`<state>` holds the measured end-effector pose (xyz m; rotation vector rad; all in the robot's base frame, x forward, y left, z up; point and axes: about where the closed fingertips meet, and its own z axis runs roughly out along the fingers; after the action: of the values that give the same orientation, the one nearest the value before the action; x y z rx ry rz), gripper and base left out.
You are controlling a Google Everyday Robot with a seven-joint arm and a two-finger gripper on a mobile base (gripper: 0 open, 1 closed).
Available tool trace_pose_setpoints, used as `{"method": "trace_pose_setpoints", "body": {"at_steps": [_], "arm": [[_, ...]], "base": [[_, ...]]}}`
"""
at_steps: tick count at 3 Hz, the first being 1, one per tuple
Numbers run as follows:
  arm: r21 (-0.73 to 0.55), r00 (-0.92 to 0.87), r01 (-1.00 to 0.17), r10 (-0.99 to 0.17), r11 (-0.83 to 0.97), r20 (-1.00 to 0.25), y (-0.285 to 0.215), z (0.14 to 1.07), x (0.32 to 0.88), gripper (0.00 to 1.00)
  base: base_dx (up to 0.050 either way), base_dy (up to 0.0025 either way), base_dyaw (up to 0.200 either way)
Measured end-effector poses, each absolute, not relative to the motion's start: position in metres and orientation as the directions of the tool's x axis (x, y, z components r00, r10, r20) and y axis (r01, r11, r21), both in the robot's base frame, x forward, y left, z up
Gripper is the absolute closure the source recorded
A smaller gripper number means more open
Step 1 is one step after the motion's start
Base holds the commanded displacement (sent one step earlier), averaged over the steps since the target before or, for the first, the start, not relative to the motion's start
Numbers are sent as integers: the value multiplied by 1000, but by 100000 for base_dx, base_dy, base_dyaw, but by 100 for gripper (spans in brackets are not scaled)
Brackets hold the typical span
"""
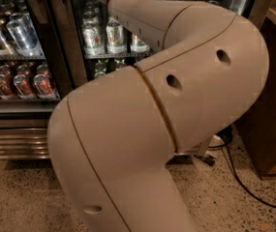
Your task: Open right fridge door
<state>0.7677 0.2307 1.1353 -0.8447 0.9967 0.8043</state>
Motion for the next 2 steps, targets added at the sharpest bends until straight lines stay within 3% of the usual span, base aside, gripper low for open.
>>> {"method": "trace_pose_setpoints", "body": {"at_steps": [2], "arm": [[-216,320,-875,182,434,-930,229,1135,767,35]], "base": [[0,0,0]]}}
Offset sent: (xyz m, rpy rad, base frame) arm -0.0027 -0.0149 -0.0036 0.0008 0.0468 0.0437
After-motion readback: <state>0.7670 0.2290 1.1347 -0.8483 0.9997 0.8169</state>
